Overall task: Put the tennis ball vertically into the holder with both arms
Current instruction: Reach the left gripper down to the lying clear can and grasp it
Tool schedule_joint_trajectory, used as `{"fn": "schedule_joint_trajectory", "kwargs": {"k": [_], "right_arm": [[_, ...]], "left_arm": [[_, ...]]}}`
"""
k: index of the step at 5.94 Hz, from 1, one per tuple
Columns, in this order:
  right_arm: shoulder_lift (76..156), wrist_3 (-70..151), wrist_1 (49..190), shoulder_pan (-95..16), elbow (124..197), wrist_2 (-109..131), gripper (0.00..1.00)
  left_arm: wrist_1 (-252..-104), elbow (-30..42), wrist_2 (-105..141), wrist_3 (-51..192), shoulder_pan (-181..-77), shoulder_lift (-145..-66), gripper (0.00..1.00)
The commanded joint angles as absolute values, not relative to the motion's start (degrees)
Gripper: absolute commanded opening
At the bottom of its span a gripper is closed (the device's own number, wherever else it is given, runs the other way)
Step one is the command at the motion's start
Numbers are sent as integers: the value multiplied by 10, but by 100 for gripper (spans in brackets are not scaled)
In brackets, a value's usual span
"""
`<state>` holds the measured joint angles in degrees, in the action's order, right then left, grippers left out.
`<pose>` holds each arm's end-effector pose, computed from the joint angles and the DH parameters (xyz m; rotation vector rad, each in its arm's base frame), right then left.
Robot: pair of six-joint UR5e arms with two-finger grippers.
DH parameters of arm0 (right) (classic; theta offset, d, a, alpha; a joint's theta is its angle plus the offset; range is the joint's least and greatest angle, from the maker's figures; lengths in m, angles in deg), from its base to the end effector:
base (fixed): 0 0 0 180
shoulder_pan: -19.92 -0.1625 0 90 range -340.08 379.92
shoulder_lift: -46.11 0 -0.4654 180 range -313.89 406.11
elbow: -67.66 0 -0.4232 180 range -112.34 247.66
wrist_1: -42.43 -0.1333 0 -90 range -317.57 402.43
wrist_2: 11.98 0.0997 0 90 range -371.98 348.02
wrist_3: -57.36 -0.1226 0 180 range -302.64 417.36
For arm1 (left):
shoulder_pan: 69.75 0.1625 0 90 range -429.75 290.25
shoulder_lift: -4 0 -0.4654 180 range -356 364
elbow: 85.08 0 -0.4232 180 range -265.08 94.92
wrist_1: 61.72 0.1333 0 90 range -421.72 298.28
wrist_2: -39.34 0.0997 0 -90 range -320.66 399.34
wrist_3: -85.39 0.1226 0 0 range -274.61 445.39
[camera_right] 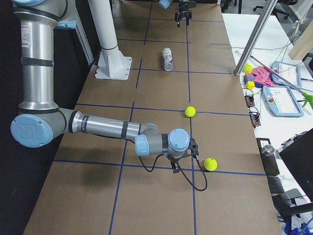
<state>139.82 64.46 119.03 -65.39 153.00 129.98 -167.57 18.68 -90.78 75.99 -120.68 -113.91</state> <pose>-0.0038 -0.4959 0.7550 0.1010 -0.9065 -0.2312 0.3780 -0.5518 0.2586 0.6300 1.0032 0.8082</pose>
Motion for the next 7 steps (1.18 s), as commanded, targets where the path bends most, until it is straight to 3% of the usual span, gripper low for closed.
{"fn": "schedule_joint_trajectory", "kwargs": {"k": [1,2,4,7], "right_arm": [[1408,645,1168,-654,1527,1300,100],[1430,643,1112,-654,1523,1300,100],[1438,633,1082,-654,1529,1301,100],[1439,632,1081,-654,1540,1301,100]], "left_arm": [[-1636,178,-820,775,-1106,-1198,100],[-1526,175,-762,788,-1085,-1268,100],[-1424,146,-653,854,-1028,-1328,100],[-1337,7,-596,937,-985,-1416,100]]}}
